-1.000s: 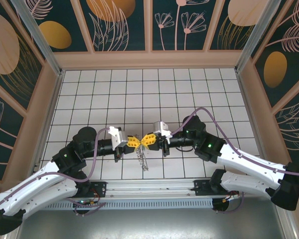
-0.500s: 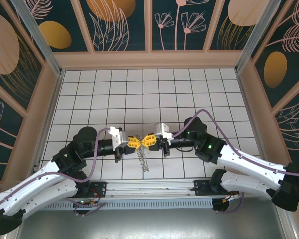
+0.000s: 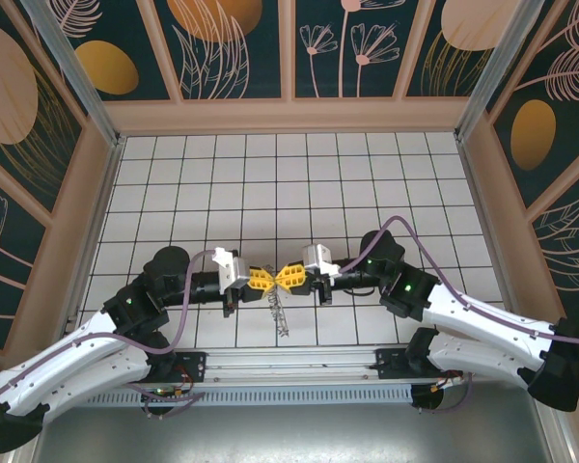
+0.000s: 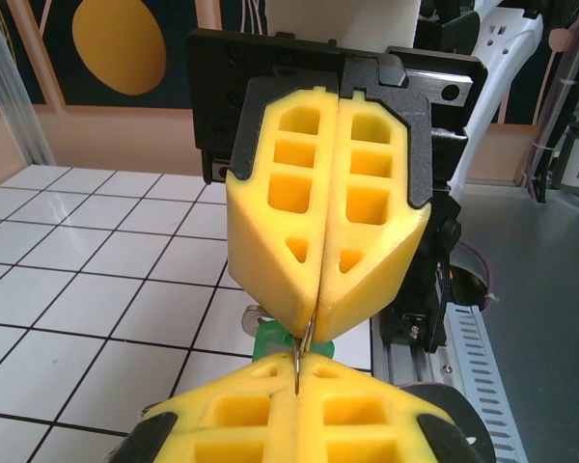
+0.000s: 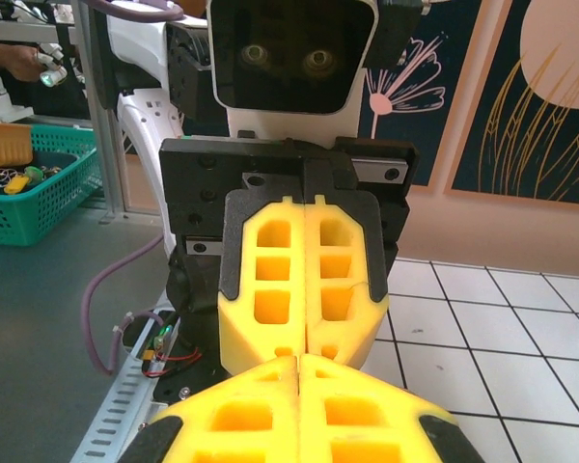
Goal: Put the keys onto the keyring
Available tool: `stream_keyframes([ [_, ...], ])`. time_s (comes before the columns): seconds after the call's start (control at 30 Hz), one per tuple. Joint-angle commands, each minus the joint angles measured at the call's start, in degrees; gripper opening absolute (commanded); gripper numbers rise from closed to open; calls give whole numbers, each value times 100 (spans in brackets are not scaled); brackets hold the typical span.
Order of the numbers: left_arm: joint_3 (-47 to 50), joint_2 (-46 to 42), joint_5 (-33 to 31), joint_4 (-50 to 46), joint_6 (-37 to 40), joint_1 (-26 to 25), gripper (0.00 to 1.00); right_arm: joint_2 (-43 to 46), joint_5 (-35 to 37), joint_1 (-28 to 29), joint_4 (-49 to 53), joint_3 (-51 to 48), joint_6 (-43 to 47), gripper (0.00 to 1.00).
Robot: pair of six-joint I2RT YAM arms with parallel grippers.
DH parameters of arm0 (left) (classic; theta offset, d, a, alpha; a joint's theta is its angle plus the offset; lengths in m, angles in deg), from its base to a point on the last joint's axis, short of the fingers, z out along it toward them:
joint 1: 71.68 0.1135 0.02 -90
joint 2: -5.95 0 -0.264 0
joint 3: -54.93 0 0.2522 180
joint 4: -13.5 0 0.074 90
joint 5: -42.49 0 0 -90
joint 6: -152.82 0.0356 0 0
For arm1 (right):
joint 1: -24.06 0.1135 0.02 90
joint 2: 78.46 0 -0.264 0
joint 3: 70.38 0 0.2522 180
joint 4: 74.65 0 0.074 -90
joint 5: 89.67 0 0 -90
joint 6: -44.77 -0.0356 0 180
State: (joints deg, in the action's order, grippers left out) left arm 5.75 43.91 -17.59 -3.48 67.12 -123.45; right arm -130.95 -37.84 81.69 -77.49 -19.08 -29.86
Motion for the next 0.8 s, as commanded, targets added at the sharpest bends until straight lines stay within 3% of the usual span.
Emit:
stream_keyframes([
  [0.0,-105,59,-188,305,0,18,0,173,-545,179,-408,-49,147,0],
  [0.77,-48,-241,-73,594,-304,17,0,342,-700,177,-124,-211,323,0],
])
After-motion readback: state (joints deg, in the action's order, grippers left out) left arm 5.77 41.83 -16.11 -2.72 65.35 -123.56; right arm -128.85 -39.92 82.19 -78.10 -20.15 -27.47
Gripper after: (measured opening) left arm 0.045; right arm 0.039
